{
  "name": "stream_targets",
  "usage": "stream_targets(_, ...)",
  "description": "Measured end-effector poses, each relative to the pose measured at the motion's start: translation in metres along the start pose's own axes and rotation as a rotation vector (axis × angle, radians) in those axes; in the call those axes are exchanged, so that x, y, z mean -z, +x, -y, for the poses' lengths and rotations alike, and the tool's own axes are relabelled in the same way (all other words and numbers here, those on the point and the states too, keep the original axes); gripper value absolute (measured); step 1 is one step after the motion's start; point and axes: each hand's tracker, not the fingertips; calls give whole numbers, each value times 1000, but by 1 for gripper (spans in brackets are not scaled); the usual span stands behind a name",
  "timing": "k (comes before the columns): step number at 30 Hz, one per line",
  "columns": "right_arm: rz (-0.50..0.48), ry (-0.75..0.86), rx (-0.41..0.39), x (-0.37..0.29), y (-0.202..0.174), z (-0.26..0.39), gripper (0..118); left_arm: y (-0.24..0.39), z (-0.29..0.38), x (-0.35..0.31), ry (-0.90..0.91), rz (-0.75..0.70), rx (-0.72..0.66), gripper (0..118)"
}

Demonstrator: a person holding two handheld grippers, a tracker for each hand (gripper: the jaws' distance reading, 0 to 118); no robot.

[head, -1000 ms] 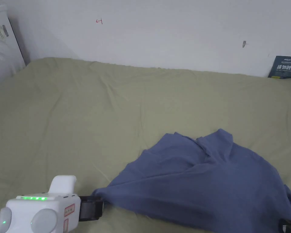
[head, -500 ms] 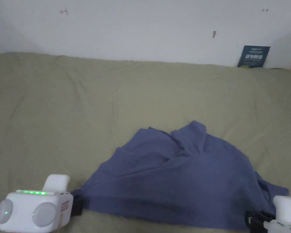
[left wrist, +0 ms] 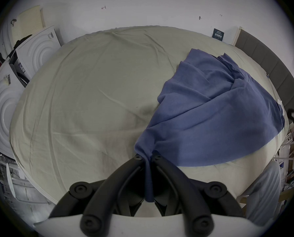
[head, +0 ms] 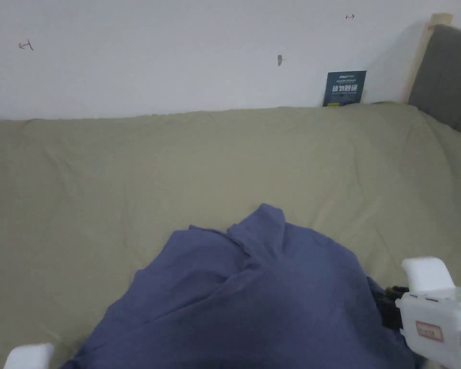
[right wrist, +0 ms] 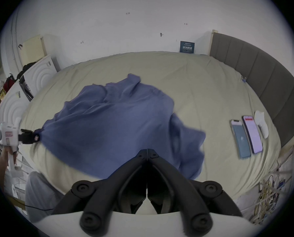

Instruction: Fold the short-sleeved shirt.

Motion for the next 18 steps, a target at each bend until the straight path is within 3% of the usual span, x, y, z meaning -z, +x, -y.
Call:
stream_targets(5, 23, -12, -54, 67, 20, -72, 4, -1, 0, 1, -6, 7, -5, 1)
stream_targets(6, 32, -33, -70, 82, 23, -86, 28, -1, -1, 0, -10, 11, -11, 1)
stream_targets(8, 17, -112, -91, 114, 26, -109, 118, 0, -2, -2, -18, 12, -7, 1)
stream_targets(10, -35, -144, -85, 143, 27, -125, 118, 0, -3, -2, -20, 13, -2, 1)
stream_targets(15, 22, -265, -184, 205, 22, -140, 118, -2, -3, 1, -24, 27, -10, 2)
stream_targets(18, 31, -349, -194, 231, 17, -131, 118, -1, -5, 1, -30, 29, -1, 2)
